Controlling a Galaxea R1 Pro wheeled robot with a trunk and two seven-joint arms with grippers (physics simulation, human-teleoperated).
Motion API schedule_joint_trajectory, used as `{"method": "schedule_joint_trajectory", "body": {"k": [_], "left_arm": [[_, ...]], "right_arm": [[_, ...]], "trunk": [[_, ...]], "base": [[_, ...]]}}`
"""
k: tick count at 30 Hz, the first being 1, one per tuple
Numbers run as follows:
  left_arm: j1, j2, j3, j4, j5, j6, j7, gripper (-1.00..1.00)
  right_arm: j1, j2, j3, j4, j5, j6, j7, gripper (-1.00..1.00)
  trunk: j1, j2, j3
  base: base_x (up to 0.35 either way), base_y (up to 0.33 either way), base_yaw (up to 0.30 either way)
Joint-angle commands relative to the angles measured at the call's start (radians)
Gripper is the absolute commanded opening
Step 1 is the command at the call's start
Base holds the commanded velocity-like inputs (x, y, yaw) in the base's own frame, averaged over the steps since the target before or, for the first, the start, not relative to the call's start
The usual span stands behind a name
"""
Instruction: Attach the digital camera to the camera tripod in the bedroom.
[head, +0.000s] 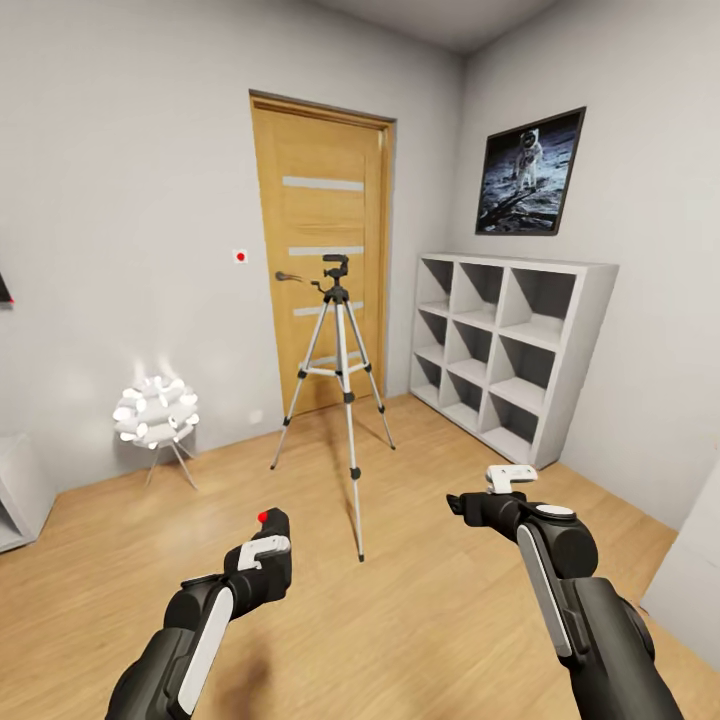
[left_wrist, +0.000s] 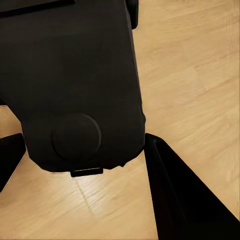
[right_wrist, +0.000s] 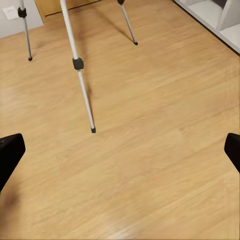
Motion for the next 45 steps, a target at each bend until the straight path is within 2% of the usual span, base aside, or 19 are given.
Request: {"method": "schedule_joint_trajectory", "body": {"k": [1,20,32,45], "left_arm": [[-0.001,-0.001,0.002,-0.001,0.000,0.005,-0.004,-1.00],[0.000,0.000,-0.001,-0.001,-0.006,0.004,-0.001,-1.00],[0.000,0.000,-0.004,-0.006,-0.008,-0.001,0.002,-1.00],[0.000,-0.001,-0.003,-0.007,-0.004,-0.025,0.073,-1.00]], "right_arm": [[-0.001,0.000,-0.001,-0.001,-0.001,0.005,0.002,1.00],[-0.001,0.000,-0.001,-0.001,-0.001,0.006,0.002,1.00],[-0.001,0.001,0.000,-0.001,-0.001,0.006,0.003,1.00],[-0.001,0.000,0.000,-0.001,-0.002,0.007,0.003,1.00]], "trunk": [[0.000,-0.001,-0.001],[0.000,-0.001,-0.001],[0.000,-0.001,-0.001],[0.000,-0.001,-0.001]], "base": [[0.291,0.072,0.000],[0.326,0.008,0.000],[0.321,-0.119,0.000],[0.125,-0.257,0.089]]}}
